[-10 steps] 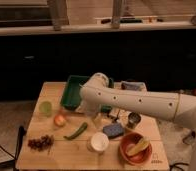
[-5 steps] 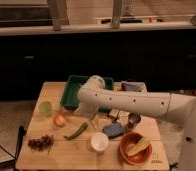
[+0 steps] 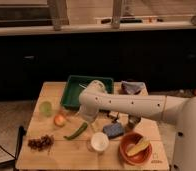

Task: Place pepper in plastic cup

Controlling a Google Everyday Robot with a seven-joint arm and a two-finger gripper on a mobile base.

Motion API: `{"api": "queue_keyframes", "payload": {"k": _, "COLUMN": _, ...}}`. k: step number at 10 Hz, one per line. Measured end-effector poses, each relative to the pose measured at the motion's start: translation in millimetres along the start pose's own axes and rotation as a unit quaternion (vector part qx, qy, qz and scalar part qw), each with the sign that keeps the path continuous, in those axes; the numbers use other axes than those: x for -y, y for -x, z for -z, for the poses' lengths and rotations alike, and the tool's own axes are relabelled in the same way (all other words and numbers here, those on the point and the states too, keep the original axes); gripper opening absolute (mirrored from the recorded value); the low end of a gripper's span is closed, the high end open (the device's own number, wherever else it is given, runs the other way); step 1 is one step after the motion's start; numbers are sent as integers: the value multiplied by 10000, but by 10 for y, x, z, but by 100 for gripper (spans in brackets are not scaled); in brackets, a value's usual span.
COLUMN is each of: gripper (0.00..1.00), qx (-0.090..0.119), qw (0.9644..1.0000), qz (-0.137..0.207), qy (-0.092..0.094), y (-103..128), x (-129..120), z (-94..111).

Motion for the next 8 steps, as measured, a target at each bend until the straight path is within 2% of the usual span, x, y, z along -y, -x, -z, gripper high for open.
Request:
{"api": "queue_keyframes", "payload": {"k": 5, "gripper": 80, "qx": 229, "qw": 9996, "qz": 57, "qy": 143, "y": 64, "x": 16, "z": -321}}
{"api": "queue_keyframes", "payload": {"k": 7, "gripper": 68, "qx": 330, "qw": 9991, "qz": 111, "qy": 243, "y": 99, "x": -4, "z": -436}}
{"api": "queue_keyframes", "payload": {"k": 8, "gripper": 55, "qx": 398, "qw": 9986, "qz": 142, "qy": 317, "y": 114, "x": -16, "z": -529}}
